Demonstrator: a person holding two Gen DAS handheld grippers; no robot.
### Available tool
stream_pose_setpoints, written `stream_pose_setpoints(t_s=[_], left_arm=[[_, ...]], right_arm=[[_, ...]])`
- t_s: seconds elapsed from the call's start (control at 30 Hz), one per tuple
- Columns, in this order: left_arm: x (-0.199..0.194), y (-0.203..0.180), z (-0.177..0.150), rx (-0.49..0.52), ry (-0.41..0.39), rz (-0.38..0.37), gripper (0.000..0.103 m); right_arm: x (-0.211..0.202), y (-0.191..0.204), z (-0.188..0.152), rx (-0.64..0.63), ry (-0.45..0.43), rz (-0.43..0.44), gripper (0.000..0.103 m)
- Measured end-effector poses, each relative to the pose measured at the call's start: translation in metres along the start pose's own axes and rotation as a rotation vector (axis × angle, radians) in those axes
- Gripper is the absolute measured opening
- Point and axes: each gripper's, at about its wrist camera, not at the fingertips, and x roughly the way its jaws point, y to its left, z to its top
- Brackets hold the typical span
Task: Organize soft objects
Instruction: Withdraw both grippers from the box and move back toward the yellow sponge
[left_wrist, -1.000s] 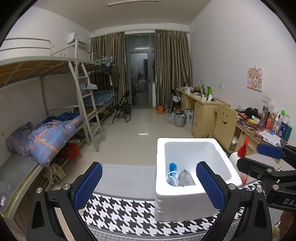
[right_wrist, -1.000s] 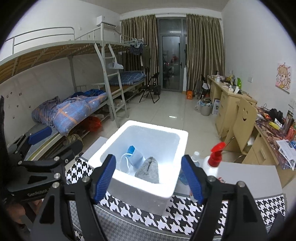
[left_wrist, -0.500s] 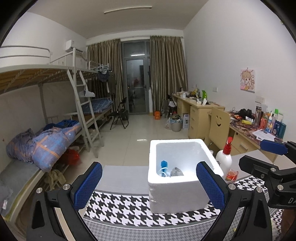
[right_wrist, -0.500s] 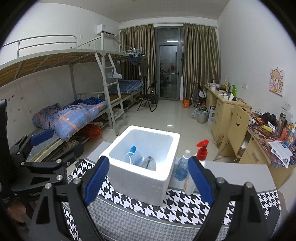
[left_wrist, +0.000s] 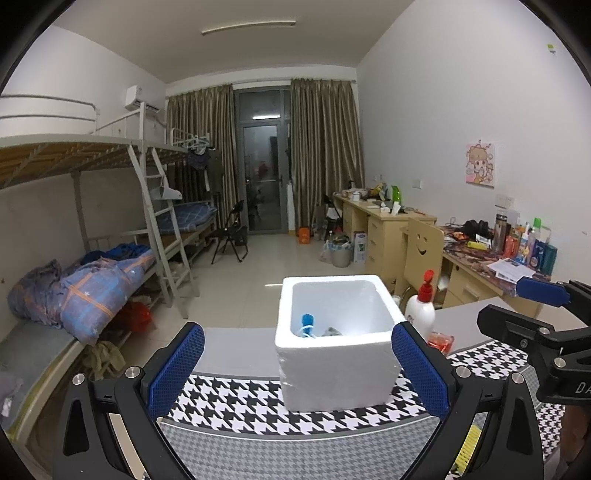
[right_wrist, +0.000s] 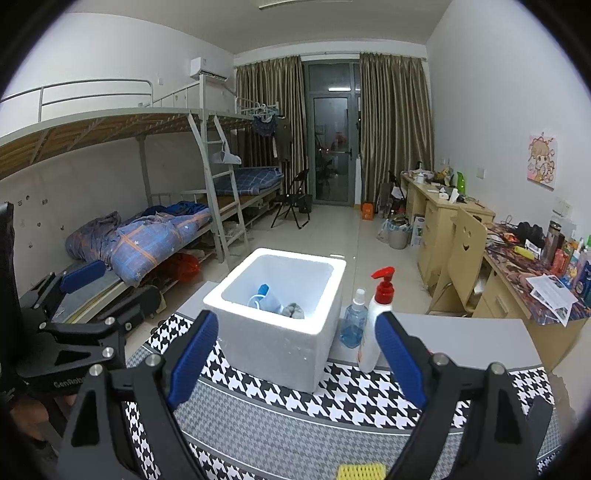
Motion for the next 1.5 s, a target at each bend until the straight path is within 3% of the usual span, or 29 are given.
stream_pose_setpoints(t_s=[0.93, 1.5], left_arm=[[-0.05, -0.041, -0.028, 0.01, -0.036, -0.126, 0.102], [-0.051, -0.072, -0.057, 0.016, -0.021, -0.176, 0.102]], right_arm=[[-0.064, -0.006, -0.038, 0.005, -0.05, -0.033, 0.094], [-0.087, -0.027, -0.073, 0.033, -0.089, -0.149, 0.094]])
